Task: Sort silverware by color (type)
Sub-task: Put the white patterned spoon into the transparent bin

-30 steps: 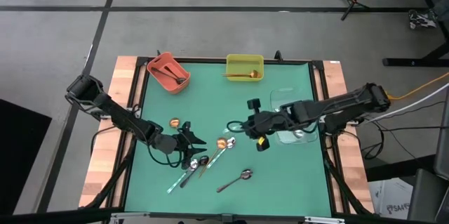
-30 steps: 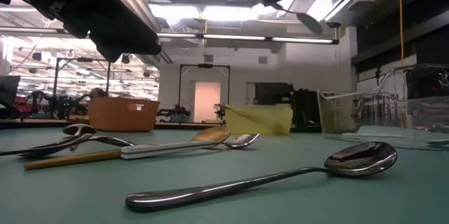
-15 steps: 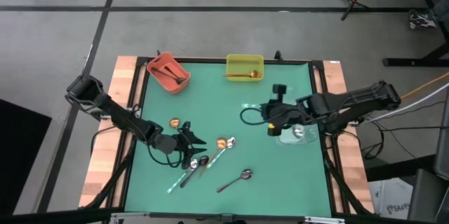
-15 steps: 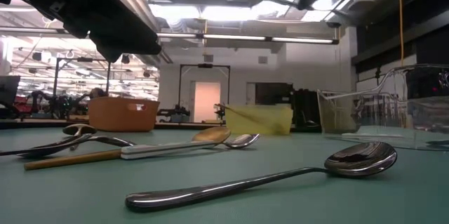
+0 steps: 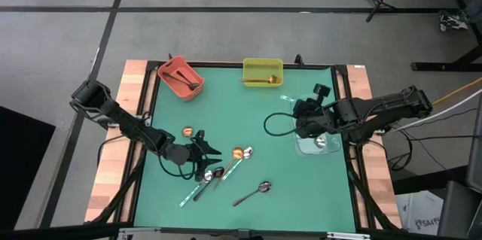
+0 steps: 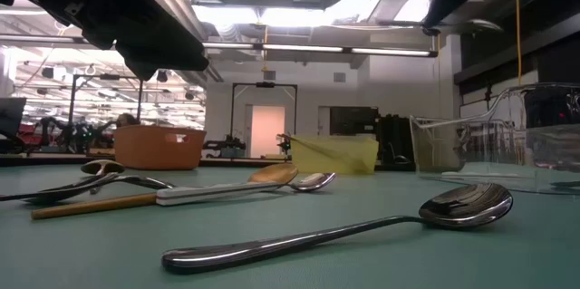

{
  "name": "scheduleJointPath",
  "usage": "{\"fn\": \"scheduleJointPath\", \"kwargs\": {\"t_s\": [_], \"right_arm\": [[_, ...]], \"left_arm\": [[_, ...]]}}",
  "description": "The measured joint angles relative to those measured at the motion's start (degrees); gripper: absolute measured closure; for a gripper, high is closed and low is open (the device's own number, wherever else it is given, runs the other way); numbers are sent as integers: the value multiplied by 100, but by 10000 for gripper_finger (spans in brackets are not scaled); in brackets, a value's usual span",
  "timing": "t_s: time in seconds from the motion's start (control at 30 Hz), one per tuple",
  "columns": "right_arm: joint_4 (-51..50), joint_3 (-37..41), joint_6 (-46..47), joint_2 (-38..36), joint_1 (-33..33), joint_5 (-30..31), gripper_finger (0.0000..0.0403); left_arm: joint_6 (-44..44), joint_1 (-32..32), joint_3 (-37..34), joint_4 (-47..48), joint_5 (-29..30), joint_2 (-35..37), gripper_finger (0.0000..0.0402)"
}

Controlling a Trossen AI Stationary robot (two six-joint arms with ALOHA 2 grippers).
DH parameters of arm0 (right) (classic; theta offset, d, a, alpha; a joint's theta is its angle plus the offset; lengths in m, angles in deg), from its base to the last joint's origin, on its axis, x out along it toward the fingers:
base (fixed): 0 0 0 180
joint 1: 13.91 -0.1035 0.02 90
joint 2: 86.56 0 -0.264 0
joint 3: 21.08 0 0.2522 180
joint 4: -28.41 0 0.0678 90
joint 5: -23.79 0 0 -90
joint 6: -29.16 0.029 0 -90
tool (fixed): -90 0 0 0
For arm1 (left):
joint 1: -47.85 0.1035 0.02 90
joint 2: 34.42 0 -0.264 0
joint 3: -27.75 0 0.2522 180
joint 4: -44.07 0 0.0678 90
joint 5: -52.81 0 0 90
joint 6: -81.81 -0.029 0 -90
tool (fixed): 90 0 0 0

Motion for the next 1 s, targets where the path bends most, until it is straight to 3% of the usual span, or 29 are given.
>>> {"fn": "scheduleJointPath", "kwargs": {"t_s": [0.47, 0.77, 1.0], "right_arm": [[-1422, 45, 2345, -1, -4, -5, 398], [-1242, 1061, 3549, -37, -4, -257, 398], [-296, 1844, 3750, -37, -4, -360, 398]], "left_arm": [[9, 0, 0, 1, 4, 0, 284], [13, 0, 0, 0, 5, 0, 284], [20, 0, 0, 0, 6, 0, 284]]}}
